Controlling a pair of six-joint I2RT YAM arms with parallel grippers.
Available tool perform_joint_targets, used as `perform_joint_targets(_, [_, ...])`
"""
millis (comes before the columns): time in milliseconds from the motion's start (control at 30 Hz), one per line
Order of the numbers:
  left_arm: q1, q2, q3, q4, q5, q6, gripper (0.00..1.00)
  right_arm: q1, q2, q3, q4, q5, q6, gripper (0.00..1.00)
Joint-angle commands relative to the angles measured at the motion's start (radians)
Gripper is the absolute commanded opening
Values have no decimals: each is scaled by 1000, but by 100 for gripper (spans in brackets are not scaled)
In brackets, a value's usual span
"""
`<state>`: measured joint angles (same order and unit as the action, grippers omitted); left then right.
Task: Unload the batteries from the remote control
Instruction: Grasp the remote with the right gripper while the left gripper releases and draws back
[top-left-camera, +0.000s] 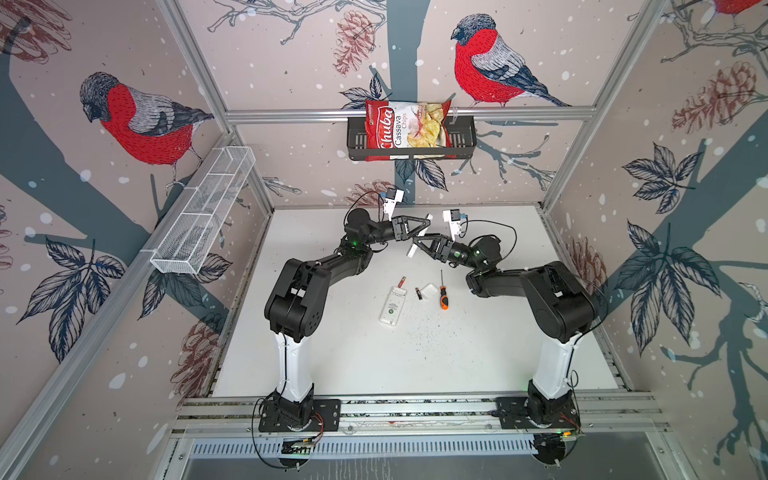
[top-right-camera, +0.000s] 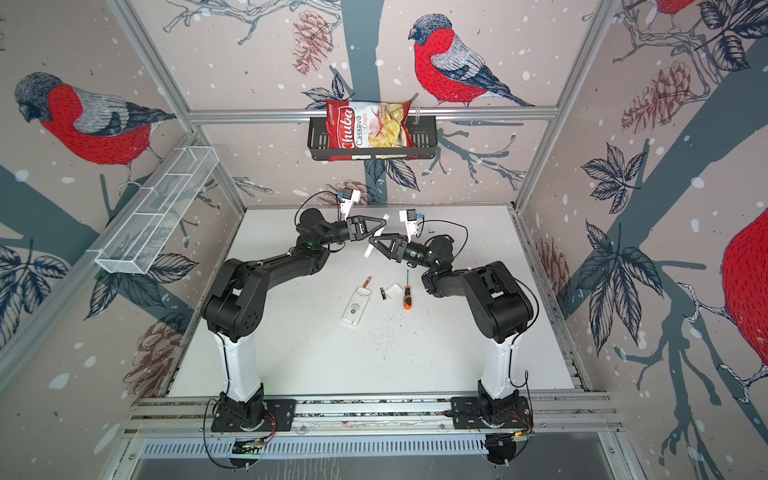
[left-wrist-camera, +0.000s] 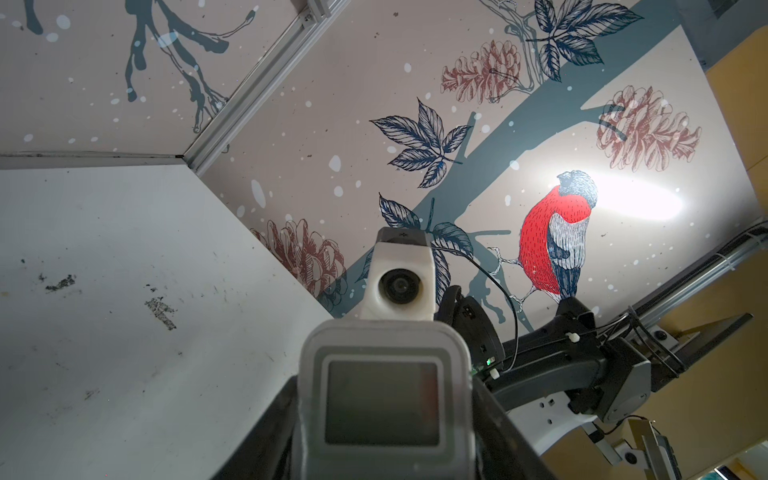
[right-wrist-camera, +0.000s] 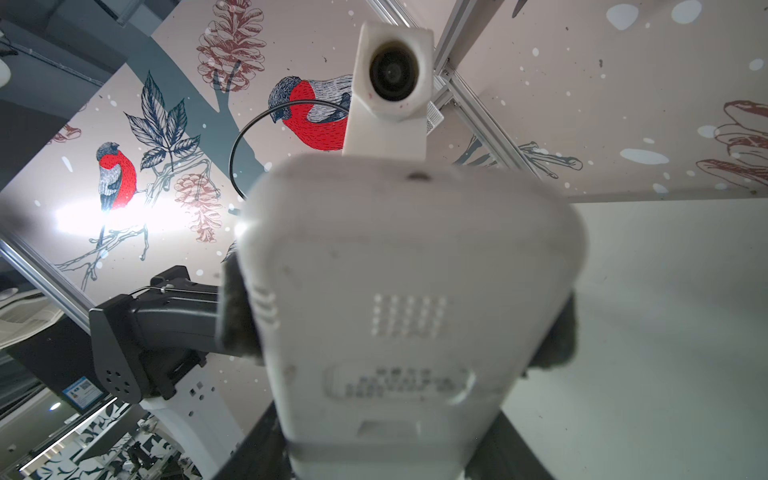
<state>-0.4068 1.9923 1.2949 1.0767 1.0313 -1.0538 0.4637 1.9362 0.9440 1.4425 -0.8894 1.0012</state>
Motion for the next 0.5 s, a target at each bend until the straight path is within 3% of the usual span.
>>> perform_joint_targets(0, [-7,8,17,12,14,-31,43,0,4,1,58,-11,-21,48])
perform_joint_targets(467, [-6,16,4,62,30,-61,51,0,-9,-23,43,-6,-41,32])
